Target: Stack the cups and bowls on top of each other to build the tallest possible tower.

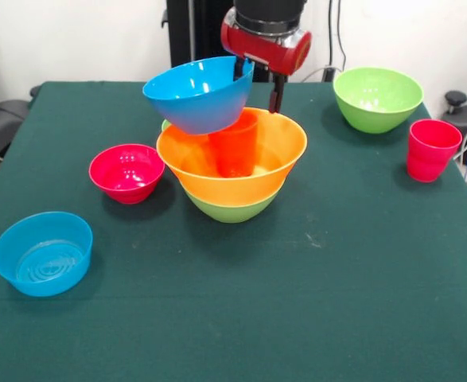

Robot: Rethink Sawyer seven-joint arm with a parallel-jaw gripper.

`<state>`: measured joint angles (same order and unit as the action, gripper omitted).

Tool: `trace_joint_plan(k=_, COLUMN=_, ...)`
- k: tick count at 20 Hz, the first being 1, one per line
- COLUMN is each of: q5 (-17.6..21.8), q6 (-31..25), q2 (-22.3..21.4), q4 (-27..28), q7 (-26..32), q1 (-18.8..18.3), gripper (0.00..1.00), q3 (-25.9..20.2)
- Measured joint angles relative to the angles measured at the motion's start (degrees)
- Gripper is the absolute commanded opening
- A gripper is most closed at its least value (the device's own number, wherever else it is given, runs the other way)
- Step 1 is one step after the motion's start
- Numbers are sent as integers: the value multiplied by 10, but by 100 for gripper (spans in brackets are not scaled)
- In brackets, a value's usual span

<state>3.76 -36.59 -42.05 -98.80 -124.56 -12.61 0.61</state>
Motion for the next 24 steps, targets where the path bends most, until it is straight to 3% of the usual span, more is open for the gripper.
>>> trace_joint_plan(k=11, q5=-28, q6=-5, q2=-69, q4=-30, q7=0, q1=1, gripper=100, q3=2)
trace_joint_plan(k=24, q5=-28, q6=-5, q2=-86, q4=-30, q7=0, q1=7, gripper=100, q3=7)
